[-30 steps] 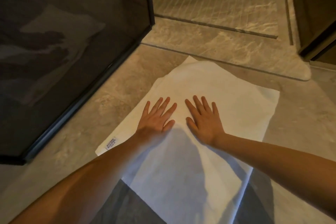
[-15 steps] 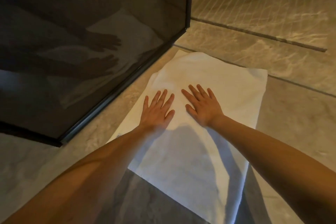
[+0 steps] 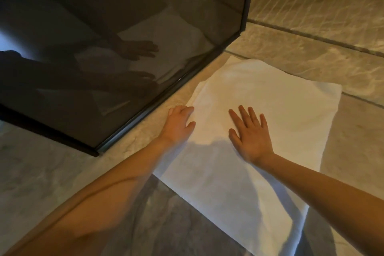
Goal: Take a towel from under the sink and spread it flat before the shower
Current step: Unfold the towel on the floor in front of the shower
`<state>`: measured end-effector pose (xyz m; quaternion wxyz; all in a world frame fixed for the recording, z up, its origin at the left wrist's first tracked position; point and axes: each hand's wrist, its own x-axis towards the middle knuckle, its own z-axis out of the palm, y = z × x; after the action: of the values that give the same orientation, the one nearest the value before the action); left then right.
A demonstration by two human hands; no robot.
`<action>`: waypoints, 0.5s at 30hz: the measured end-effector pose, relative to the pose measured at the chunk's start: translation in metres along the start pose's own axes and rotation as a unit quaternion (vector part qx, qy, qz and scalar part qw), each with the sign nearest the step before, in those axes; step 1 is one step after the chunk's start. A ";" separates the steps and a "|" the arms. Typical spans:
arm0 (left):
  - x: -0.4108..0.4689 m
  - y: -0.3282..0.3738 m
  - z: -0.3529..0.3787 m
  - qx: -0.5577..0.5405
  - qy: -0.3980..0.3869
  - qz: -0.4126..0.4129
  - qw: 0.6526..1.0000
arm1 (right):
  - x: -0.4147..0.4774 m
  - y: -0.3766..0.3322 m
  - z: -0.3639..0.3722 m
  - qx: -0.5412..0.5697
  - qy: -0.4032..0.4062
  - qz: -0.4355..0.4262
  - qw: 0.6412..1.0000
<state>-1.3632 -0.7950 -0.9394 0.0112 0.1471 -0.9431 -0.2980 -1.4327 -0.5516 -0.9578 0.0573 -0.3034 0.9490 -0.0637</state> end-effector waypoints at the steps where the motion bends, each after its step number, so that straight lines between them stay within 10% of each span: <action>1: 0.002 0.003 -0.004 -0.022 -0.018 -0.004 1.000 | 0.000 0.002 0.000 -0.001 0.001 0.002 1.000; 9: 0.006 0.012 -0.040 -0.138 -0.132 0.010 0.982 | 0.003 -0.008 -0.009 0.020 -0.026 0.014 0.999; 15: -0.004 0.038 -0.043 -0.129 -0.155 0.103 0.974 | 0.073 -0.040 -0.093 0.305 -0.061 0.024 0.950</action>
<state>-1.3653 -0.7884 -0.8826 -0.0860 -0.0015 -0.8972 -0.4332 -1.4830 -0.6187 -0.8647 0.2064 -0.2516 0.8861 -0.3299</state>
